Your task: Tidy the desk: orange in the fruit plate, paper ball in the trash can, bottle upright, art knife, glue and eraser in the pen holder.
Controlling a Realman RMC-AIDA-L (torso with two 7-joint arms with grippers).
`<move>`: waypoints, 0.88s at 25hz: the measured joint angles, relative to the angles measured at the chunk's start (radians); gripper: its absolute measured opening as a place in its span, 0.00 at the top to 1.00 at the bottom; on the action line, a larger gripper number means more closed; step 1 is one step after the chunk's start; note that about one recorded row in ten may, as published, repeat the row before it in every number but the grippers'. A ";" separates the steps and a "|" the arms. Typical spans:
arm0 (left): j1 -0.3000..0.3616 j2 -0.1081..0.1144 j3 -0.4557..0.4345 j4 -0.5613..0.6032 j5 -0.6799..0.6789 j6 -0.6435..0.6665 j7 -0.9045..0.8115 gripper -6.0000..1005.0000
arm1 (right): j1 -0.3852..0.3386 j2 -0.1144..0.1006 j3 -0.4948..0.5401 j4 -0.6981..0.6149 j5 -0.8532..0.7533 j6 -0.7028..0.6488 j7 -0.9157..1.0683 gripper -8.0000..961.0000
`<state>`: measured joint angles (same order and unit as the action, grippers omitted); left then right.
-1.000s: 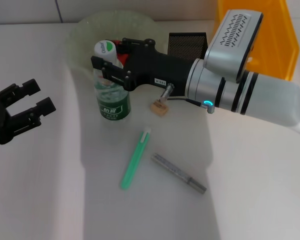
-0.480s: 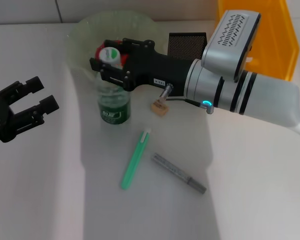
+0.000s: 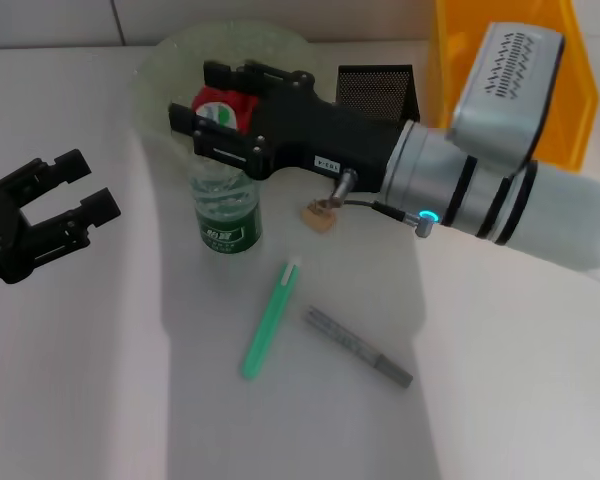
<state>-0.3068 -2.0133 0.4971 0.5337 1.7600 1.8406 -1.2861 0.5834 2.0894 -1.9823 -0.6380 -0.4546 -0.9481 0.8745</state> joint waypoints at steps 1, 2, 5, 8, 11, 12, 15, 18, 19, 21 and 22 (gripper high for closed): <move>0.000 0.001 0.000 0.000 -0.001 0.004 0.000 0.23 | -0.031 -0.003 0.006 -0.039 -0.002 -0.007 0.001 0.33; 0.000 0.001 -0.001 0.000 -0.002 0.006 0.000 0.23 | -0.059 -0.005 0.012 -0.076 -0.007 -0.010 0.003 0.33; 0.002 0.004 -0.005 0.000 -0.004 0.014 0.000 0.23 | -0.145 -0.009 0.061 -0.186 -0.061 -0.022 0.033 0.30; 0.004 0.006 -0.003 0.000 -0.004 0.017 -0.002 0.23 | -0.226 -0.008 0.175 -0.276 -0.207 -0.089 0.135 0.28; 0.003 0.006 0.000 0.000 -0.003 0.021 -0.006 0.23 | -0.286 -0.007 0.343 -0.331 -0.369 -0.247 0.283 0.26; 0.002 0.006 0.000 0.000 -0.002 0.024 -0.007 0.23 | -0.298 -0.008 0.414 -0.343 -0.418 -0.309 0.342 0.26; 0.000 0.006 0.000 0.003 0.000 0.031 -0.009 0.23 | -0.317 -0.013 0.643 -0.385 -0.599 -0.508 0.532 0.24; -0.002 0.005 0.003 0.005 0.002 0.031 -0.010 0.23 | -0.322 -0.016 0.861 -0.480 -0.791 -0.686 0.720 0.23; -0.004 0.005 0.007 0.006 0.002 0.032 -0.010 0.23 | -0.323 -0.016 0.920 -0.527 -0.851 -0.729 0.782 0.23; -0.007 0.006 0.022 0.007 0.003 0.031 -0.010 0.23 | -0.323 -0.016 1.007 -0.627 -0.964 -0.793 0.894 0.23; -0.009 0.007 0.033 0.007 0.003 0.032 -0.010 0.23 | -0.321 -0.015 1.045 -0.689 -1.021 -0.818 0.949 0.23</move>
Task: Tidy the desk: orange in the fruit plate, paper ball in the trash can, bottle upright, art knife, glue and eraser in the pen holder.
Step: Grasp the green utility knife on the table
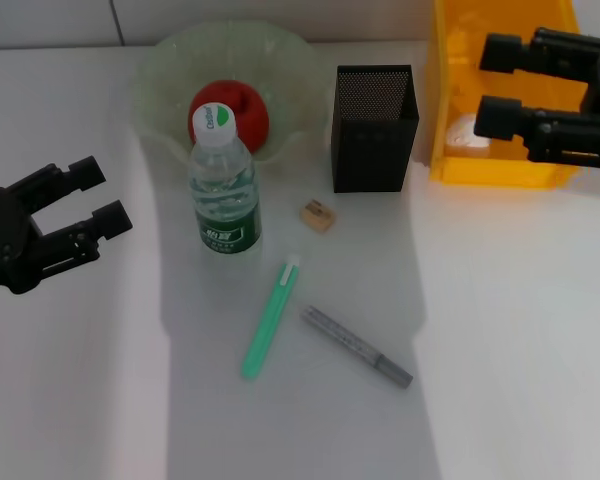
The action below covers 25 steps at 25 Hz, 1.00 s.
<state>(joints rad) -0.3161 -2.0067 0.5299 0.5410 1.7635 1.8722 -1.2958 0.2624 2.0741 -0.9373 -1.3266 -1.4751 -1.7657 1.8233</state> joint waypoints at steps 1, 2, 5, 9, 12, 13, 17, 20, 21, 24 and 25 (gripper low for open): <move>-0.002 0.003 0.016 0.000 0.000 0.000 0.001 0.23 | 0.004 0.001 0.027 -0.063 -0.057 -0.022 0.060 0.23; -0.003 0.006 0.036 0.001 0.000 -0.001 0.002 0.23 | 0.009 0.001 0.047 -0.124 -0.108 -0.040 0.117 0.23; -0.008 0.015 0.099 0.004 0.001 -0.006 0.000 0.23 | 0.035 0.001 0.069 -0.281 -0.259 -0.085 0.278 0.23; -0.018 0.024 0.193 0.062 0.049 -0.001 -0.073 0.23 | 0.071 0.005 0.070 -0.409 -0.456 -0.159 0.407 0.23; -0.023 0.007 0.217 0.197 0.125 0.003 -0.207 0.23 | 0.068 0.006 0.069 -0.387 -0.472 -0.182 0.404 0.23; -0.023 0.007 0.217 0.197 0.125 0.003 -0.207 0.23 | 0.064 0.006 0.070 -0.364 -0.475 -0.192 0.392 0.23; -0.026 -0.043 0.225 0.423 0.211 0.021 -0.391 0.23 | 0.028 0.006 0.077 -0.210 -0.474 -0.208 0.261 0.23; -0.038 -0.065 0.271 0.588 0.284 0.018 -0.559 0.23 | 0.011 0.006 0.105 -0.052 -0.472 -0.206 0.127 0.23; -0.044 -0.065 0.313 0.631 0.296 0.009 -0.631 0.23 | 0.009 0.006 0.129 0.010 -0.472 -0.204 0.083 0.23; -0.063 -0.063 0.467 0.771 0.340 -0.028 -0.858 0.23 | 0.020 0.002 0.224 0.185 -0.472 -0.204 -0.030 0.23; -0.063 -0.063 0.467 0.771 0.340 -0.028 -0.858 0.23 | 0.024 -0.002 0.254 0.233 -0.472 -0.204 -0.063 0.23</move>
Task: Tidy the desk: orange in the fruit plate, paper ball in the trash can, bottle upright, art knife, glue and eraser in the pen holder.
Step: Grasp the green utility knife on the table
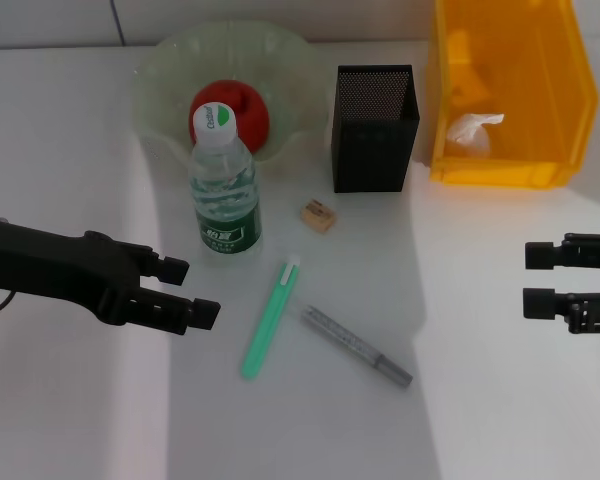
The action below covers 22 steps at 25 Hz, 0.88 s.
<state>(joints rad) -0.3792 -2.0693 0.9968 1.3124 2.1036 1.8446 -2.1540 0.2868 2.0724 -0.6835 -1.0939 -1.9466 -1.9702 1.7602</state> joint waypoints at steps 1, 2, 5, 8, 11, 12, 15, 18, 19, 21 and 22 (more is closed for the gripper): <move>-0.005 -0.001 0.040 0.039 0.024 -0.011 -0.047 0.23 | 0.003 -0.005 0.026 0.042 0.000 0.000 -0.026 0.23; -0.012 -0.001 0.088 0.081 0.052 -0.024 -0.104 0.23 | 0.004 -0.011 0.047 0.074 0.000 0.001 -0.051 0.23; -0.043 -0.003 0.215 0.173 0.128 -0.048 -0.238 0.24 | 0.004 -0.020 0.092 0.126 -0.001 0.005 -0.088 0.23; -0.072 -0.003 0.306 0.231 0.192 -0.074 -0.355 0.24 | -0.001 -0.021 0.109 0.137 -0.001 0.012 -0.104 0.23; -0.093 -0.004 0.385 0.254 0.242 -0.098 -0.437 0.24 | -0.002 -0.021 0.119 0.148 -0.002 0.022 -0.113 0.23; -0.093 -0.004 0.385 0.254 0.242 -0.098 -0.437 0.24 | -0.001 -0.021 0.121 0.154 -0.002 0.027 -0.116 0.23; -0.134 -0.008 0.517 0.276 0.312 -0.126 -0.543 0.24 | 0.002 -0.023 0.122 0.172 -0.002 0.044 -0.120 0.23; -0.149 -0.009 0.563 0.282 0.324 -0.146 -0.585 0.24 | 0.004 -0.024 0.122 0.184 -0.002 0.057 -0.123 0.23; -0.152 -0.009 0.571 0.282 0.324 -0.151 -0.593 0.24 | 0.004 -0.025 0.122 0.185 -0.002 0.060 -0.123 0.23; -0.161 -0.009 0.597 0.278 0.327 -0.168 -0.613 0.24 | 0.005 -0.025 0.123 0.186 -0.002 0.064 -0.124 0.23; -0.163 -0.009 0.609 0.276 0.329 -0.176 -0.620 0.24 | 0.006 -0.024 0.123 0.186 -0.002 0.064 -0.124 0.23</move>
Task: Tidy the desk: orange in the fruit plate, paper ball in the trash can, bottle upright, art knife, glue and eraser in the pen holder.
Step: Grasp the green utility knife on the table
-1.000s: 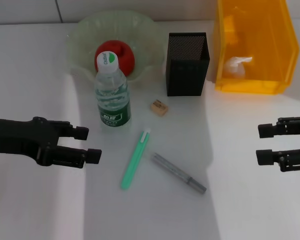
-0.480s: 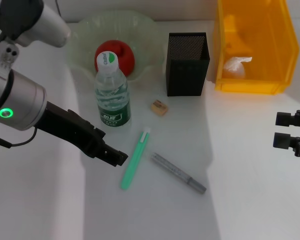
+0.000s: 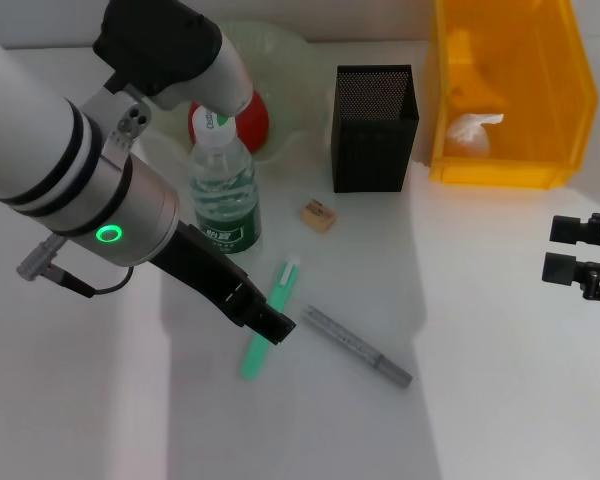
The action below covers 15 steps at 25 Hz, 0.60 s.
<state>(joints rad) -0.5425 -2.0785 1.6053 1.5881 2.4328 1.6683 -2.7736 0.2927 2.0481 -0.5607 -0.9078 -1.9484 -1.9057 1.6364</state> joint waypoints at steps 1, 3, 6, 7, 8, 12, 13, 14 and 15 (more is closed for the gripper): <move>-0.003 0.000 0.014 -0.003 0.003 -0.010 -0.008 0.24 | 0.001 0.000 0.000 0.000 0.000 0.001 0.000 0.23; -0.005 0.000 0.034 -0.006 0.011 -0.031 -0.017 0.24 | 0.003 0.002 0.000 0.002 0.000 0.007 0.000 0.23; -0.005 -0.001 0.062 -0.010 0.036 -0.064 -0.029 0.24 | 0.007 0.002 0.001 0.016 -0.002 0.020 -0.001 0.23; -0.005 -0.001 0.071 -0.013 0.045 -0.074 -0.033 0.24 | 0.009 0.002 0.001 0.024 -0.003 0.021 -0.003 0.23; -0.004 -0.001 0.079 -0.018 0.051 -0.083 -0.036 0.24 | 0.010 0.002 0.001 0.032 -0.003 0.022 -0.005 0.23; -0.006 -0.002 0.107 -0.045 0.057 -0.110 -0.041 0.24 | 0.014 -0.001 0.001 0.046 -0.003 0.027 -0.011 0.23; -0.007 -0.002 0.113 -0.054 0.057 -0.117 -0.042 0.24 | 0.014 -0.001 0.001 0.047 -0.003 0.029 -0.011 0.23; -0.008 -0.002 0.120 -0.063 0.057 -0.124 -0.042 0.24 | 0.015 -0.001 0.001 0.048 -0.003 0.031 -0.011 0.23; -0.009 -0.002 0.124 -0.070 0.058 -0.130 -0.043 0.24 | 0.015 -0.001 0.001 0.049 -0.003 0.034 -0.011 0.23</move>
<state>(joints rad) -0.5516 -2.0801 1.7297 1.5183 2.4905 1.5383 -2.8161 0.3078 2.0474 -0.5598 -0.8593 -1.9511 -1.8720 1.6250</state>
